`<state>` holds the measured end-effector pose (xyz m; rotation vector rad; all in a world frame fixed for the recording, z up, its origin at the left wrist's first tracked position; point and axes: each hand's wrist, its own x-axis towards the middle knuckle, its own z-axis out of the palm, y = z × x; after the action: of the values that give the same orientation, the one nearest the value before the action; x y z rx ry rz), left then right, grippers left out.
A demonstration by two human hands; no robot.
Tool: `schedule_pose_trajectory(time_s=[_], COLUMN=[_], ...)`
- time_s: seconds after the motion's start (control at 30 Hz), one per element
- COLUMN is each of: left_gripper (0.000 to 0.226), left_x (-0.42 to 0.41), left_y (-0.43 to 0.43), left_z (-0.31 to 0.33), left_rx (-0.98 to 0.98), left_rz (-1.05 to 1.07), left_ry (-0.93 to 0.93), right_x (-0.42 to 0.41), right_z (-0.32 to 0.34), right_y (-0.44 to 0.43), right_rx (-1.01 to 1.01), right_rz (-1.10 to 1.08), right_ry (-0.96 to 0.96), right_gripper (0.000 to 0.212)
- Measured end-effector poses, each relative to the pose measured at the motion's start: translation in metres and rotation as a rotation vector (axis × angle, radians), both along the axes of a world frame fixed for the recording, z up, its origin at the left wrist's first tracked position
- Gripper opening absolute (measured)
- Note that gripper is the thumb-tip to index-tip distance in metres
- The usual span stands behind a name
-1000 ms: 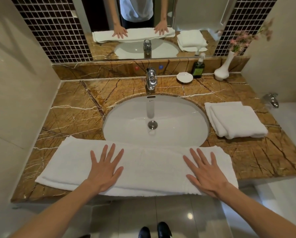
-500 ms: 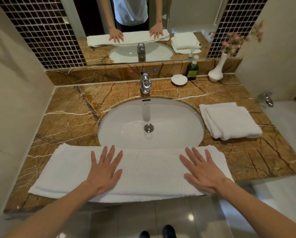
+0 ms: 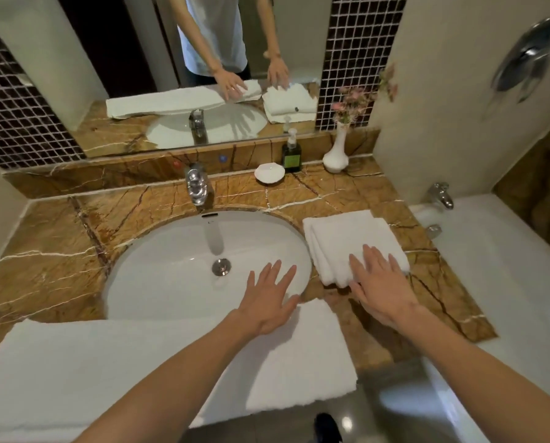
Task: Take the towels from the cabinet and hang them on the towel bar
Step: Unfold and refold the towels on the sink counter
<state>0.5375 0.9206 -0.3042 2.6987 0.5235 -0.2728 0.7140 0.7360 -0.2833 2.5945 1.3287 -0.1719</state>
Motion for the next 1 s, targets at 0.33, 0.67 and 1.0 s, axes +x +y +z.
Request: schedule_pose_trajectory(time_s=[0.33, 0.67, 1.0], left_gripper=[0.067, 0.064, 0.069], left_x=[0.129, 0.159, 0.134], left_y=[-0.042, -0.062, -0.066], left_z=[0.008, -0.003, 0.001], left_rx=[-0.236, -0.39, -0.431], left_rz=[0.312, 0.385, 0.212], left_ry=[-0.083, -0.369, -0.517], right_x=[0.11, 0.123, 0.13], right_z=[0.005, 0.012, 0.034], right_y=[-0.023, 0.065, 0.087], right_rx=[-0.068, 0.112, 0.134], right_rz=[-0.045, 0.11, 0.197], right_ry=[0.252, 0.446, 0.502], right_gripper=[0.057, 0.068, 0.015])
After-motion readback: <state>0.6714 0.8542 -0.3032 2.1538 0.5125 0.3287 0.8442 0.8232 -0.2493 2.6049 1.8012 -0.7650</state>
